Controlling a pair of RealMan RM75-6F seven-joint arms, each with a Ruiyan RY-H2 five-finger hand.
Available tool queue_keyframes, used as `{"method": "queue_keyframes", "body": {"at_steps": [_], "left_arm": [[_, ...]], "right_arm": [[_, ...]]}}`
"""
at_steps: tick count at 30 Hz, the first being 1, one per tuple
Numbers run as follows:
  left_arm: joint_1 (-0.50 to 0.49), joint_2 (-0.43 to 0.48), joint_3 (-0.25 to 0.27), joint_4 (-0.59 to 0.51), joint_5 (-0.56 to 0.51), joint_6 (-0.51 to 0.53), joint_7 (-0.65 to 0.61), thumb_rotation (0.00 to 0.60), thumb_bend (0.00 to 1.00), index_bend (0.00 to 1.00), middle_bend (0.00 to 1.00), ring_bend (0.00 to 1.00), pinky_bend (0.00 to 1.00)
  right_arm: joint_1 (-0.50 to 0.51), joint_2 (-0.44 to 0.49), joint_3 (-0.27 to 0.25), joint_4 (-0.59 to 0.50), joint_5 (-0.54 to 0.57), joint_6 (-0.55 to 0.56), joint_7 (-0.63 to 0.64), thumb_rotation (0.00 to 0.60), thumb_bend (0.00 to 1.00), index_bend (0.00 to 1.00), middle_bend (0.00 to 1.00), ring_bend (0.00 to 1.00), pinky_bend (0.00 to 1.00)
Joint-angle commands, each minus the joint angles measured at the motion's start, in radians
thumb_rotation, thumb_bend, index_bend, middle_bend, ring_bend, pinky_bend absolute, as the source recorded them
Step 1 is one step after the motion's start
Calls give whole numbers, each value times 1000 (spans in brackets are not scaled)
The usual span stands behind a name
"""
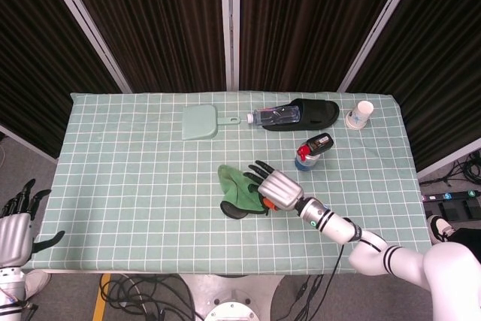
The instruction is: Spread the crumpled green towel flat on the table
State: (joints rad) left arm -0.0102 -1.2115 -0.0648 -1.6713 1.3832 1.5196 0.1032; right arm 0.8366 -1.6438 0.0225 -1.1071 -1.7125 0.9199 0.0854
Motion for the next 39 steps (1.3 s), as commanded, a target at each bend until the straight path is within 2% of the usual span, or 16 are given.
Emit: {"method": "queue_keyframes", "body": {"at_steps": [1, 4, 9, 11, 13, 17, 25, 33, 39], "left_arm": [[-1, -1, 0, 1, -1, -3, -1, 600, 129, 256, 135, 143, 178], [-2, -3, -2, 3, -3, -4, 0, 600, 129, 256, 135, 143, 178], [-3, -4, -4, 3, -1, -3, -6, 600, 129, 256, 135, 143, 178], [-9, -3, -8, 5, 2, -8, -17, 600, 130, 256, 135, 143, 178], [-21, 0, -12, 6, 6, -26, -42, 600, 129, 256, 135, 143, 178], [-65, 14, -26, 5, 27, -83, -117, 600, 129, 263, 135, 143, 178], [-213, 1, -87, 8, 51, -255, -357, 600, 129, 299, 142, 161, 191], [-372, -65, -160, 52, -7, -442, -534, 600, 124, 342, 165, 173, 197], [-460, -107, -188, 75, -62, -551, -581, 600, 107, 344, 165, 173, 200]], "right_arm": [[-3, -21, -4, 17, 5, 16, -2, 600, 297, 341, 115, 0, 0], [2, -58, 3, 39, 11, 28, 1, 600, 297, 414, 130, 0, 0], [17, -126, 22, 80, 21, 51, -14, 600, 332, 775, 224, 8, 0], [22, -138, 35, 82, 29, 59, -13, 600, 354, 860, 265, 28, 0], [27, -144, 55, 74, 45, 67, -11, 600, 367, 904, 291, 43, 0], [41, -140, 113, 36, 96, 72, -23, 600, 369, 908, 295, 46, 0], [87, -140, 290, -61, 256, 75, -169, 600, 370, 907, 294, 50, 0], [138, -186, 446, -133, 454, 114, -375, 600, 371, 907, 294, 49, 0], [184, -207, 521, -173, 548, 175, -516, 600, 370, 900, 294, 49, 0]]}}
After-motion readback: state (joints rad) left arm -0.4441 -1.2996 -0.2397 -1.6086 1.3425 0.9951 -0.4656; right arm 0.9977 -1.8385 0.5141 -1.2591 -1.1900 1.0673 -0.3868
